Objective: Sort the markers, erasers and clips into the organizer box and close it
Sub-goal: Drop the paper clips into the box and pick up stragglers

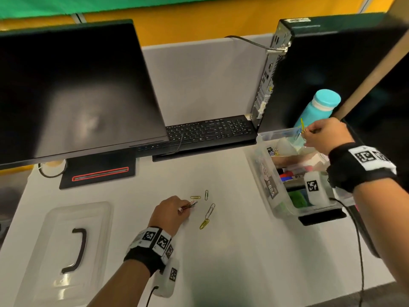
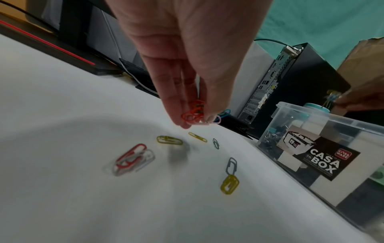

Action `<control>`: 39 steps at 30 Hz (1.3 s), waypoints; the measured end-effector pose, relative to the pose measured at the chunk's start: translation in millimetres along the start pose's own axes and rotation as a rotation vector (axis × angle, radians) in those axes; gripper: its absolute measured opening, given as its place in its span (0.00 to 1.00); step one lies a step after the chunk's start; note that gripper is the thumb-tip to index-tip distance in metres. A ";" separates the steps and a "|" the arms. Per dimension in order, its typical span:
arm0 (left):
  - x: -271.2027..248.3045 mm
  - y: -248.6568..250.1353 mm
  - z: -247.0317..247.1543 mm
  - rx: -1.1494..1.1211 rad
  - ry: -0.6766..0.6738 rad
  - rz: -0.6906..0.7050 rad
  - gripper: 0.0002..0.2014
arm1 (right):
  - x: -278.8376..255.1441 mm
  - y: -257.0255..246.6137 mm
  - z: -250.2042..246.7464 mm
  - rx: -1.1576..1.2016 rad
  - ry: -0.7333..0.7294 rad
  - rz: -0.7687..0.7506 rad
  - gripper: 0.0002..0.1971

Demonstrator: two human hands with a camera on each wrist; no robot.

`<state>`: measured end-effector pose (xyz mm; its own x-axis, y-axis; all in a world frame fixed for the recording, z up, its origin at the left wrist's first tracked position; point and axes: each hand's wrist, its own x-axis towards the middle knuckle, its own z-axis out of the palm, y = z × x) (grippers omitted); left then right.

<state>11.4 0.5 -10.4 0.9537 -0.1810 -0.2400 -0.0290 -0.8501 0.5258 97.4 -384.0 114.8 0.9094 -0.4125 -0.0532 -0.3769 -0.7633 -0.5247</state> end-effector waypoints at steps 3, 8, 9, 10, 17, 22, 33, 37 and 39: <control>-4.8 0.4 0.9 0.021 -0.004 -0.004 0.11 | 33.8 8.9 13.4 -0.412 -0.148 0.056 0.13; -10.5 -1.5 1.3 0.023 0.009 -0.007 0.10 | 56.7 13.0 38.1 -0.557 -0.213 0.069 0.12; -11.3 -1.7 1.6 0.020 0.007 -0.009 0.10 | 55.9 11.0 39.0 -0.571 -0.250 0.077 0.15; -12.4 -1.7 2.1 0.017 0.006 -0.012 0.10 | 54.7 9.3 38.8 -0.578 -0.306 0.066 0.18; -18.2 20.0 -1.8 -0.077 0.063 0.041 0.09 | -2.3 24.7 0.1 -0.132 -0.093 -0.085 0.14; -0.9 90.2 -25.0 -0.132 0.112 0.201 0.09 | -60.1 83.9 8.6 -0.135 0.160 -0.197 0.20; 130.2 318.6 -6.3 0.444 -0.059 0.485 0.11 | -94.1 111.1 37.2 -0.209 0.137 -0.135 0.27; 170.4 352.9 25.6 0.552 -0.165 0.396 0.10 | -94.6 109.7 35.9 -0.207 0.109 -0.123 0.28; 184.7 355.2 40.6 0.585 -0.202 0.379 0.11 | -95.6 108.7 35.6 -0.188 0.117 -0.107 0.30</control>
<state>165.1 -354.9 98.9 0.7743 -0.5551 -0.3038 -0.5555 -0.8262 0.0939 -24.2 -409.8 32.6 0.9235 -0.3706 0.0991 -0.3154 -0.8805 -0.3540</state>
